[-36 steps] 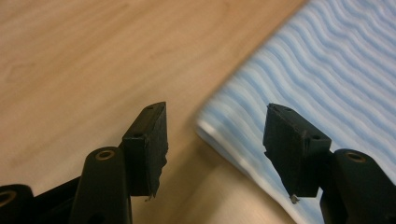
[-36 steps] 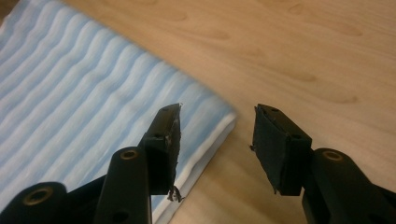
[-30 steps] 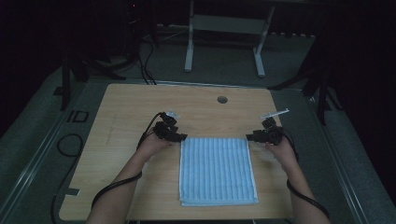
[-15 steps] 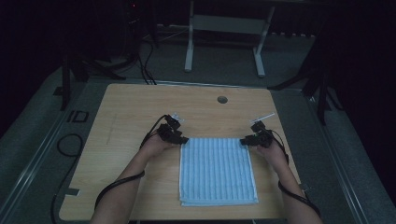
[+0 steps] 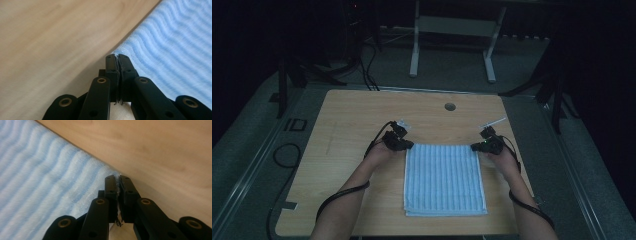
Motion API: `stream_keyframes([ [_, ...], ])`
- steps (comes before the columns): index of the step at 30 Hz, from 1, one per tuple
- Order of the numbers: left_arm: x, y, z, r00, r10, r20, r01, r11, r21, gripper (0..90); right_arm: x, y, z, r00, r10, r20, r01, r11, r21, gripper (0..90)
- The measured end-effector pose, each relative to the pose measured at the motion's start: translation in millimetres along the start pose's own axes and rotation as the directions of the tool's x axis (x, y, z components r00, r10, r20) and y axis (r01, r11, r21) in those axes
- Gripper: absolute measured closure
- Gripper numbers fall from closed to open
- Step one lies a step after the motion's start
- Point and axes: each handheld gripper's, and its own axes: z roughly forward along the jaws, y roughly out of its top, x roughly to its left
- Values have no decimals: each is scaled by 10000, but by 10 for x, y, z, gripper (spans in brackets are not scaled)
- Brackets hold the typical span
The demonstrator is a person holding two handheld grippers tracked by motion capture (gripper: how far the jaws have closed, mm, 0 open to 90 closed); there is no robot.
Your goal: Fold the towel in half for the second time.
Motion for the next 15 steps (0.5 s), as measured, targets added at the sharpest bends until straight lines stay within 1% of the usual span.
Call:
stream_keyframes([
  [2, 19, 53, -68, 9999, -59, -88, 58, 9998, -206, 875, 4, 74, -72, 10000, -55, 0, 55, 9997, -254, 854],
  [3, 28, 94, -128, 9997, -99, -245, 89, 9991, -412, 875, 6, 105, -105, 10000, -70, 12, 71, 9994, -337, 854],
  [4, 42, 127, -179, 9997, -123, -198, 113, 9987, -497, 875, 13, 158, -160, 10000, -90, 33, 92, 9986, -515, 854],
  [5, 45, 158, -225, 9993, -8, -368, -15, 9980, -639, 875, 21, 200, -205, 9999, -147, 87, 152, 9978, -648, 854],
  [6, 52, 187, -273, 9991, -50, -413, 16, 9967, -815, 874, 30, 244, -248, 9997, -216, 129, 225, 9971, -721, 854],
  [7, 59, 215, -321, 9993, -13, -373, -21, 9961, -887, 874, 41, 284, -291, 9995, -273, 173, 287, 9962, -826, 855],
  [8, 57, 240, -377, 9982, 154, -576, -210, 9950, -979, 874, 54, 322, -338, 9993, -310, 194, 327, 9950, -942, 855],
  [9, 62, 261, -429, 9986, 45, -518, -106, 9928, -1194, 874, 63, 357, -383, 9991, -369, 199, 388, 9934, -1079, 855],
  [10, 66, 281, -482, 9991, 51, -425, -106, 9914, -1304, 874, 72, 388, -430, 9990, -403, 213, 426, 9914, -1238, 855],
  [11, 58, 298, -537, 9984, 153, -550, -229, 9900, -1394, 874, 78, 415, -479, 9990, -407, 190, 430, 9896, -1373, 855],
  [13, 35, 328, -638, 9986, 223, -478, -293, 9881, -1511, 874, 92, 453, -575, 9987, -488, 112, 500, 9845, -1680, 854],
  [14, 35, 328, -638, 9986, 223, -478, -293, 9881, -1511, 873, 92, 453, -575, 9987, -488, 112, 500, 9845, -1680, 854],
  [15, 6, 337, -693, 9973, 349, -653, -450, 9860, -1608, 873, 97, 464, -619, 9985, -542, 84, 548, 9819, -1812, 854],
])
